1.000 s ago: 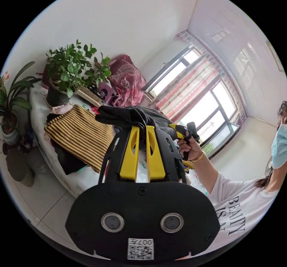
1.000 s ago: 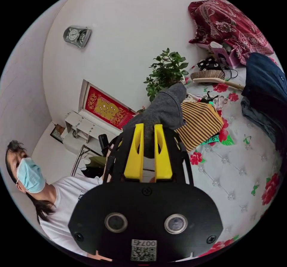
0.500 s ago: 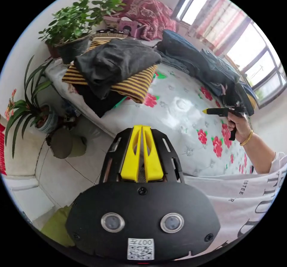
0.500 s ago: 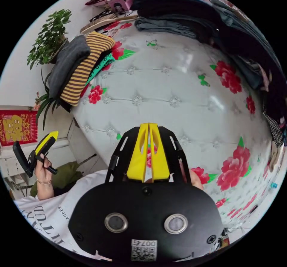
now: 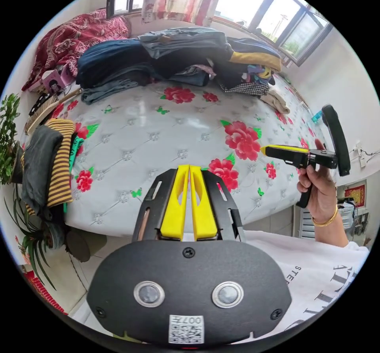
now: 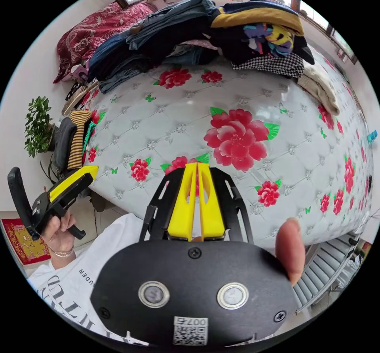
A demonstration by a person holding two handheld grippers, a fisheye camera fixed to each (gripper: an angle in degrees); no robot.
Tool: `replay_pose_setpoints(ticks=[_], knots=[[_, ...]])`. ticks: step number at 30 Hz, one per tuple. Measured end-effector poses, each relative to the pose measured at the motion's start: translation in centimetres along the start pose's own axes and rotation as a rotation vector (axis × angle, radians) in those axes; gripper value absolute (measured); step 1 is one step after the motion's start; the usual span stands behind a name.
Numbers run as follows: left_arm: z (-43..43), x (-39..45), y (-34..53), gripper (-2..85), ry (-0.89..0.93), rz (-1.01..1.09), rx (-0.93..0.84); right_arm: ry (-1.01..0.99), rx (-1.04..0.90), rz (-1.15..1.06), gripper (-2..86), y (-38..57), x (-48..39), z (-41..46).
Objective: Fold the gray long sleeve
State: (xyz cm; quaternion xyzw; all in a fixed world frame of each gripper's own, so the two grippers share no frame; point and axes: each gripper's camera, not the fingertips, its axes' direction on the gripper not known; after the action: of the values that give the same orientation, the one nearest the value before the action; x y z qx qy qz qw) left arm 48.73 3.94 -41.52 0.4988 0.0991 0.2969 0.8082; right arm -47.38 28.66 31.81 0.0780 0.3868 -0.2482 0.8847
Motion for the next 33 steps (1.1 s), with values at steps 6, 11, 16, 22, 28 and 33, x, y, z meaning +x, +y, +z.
replay_pose_setpoints(ticks=[6,11,16,22,28,33], knots=[[7.2,11.5,-2.4,-1.0,0.016,0.021,-0.067,0.1,-0.007,0.086,-0.3,2.6,6.0,-2.6],[10.6,18.3,-2.4,-0.8,-0.242,0.039,-0.075,0.122,-0.019,0.088,-0.3,3.1,8.4,-4.4],[12.0,22.0,-1.3,1.6,-0.209,0.047,-0.011,0.181,0.021,0.083,-0.3,2.4,9.3,-7.5],[11.5,23.4,0.0,3.9,-0.27,-0.011,0.078,0.125,0.042,0.091,-0.3,2.1,10.9,-10.4],[11.0,24.4,1.5,5.3,-0.21,-0.014,0.08,0.126,0.097,0.142,-0.3,2.3,12.1,-12.8],[10.6,25.9,2.8,4.5,-0.314,0.013,0.126,0.14,0.177,0.176,-0.3,2.4,12.7,-15.8]])
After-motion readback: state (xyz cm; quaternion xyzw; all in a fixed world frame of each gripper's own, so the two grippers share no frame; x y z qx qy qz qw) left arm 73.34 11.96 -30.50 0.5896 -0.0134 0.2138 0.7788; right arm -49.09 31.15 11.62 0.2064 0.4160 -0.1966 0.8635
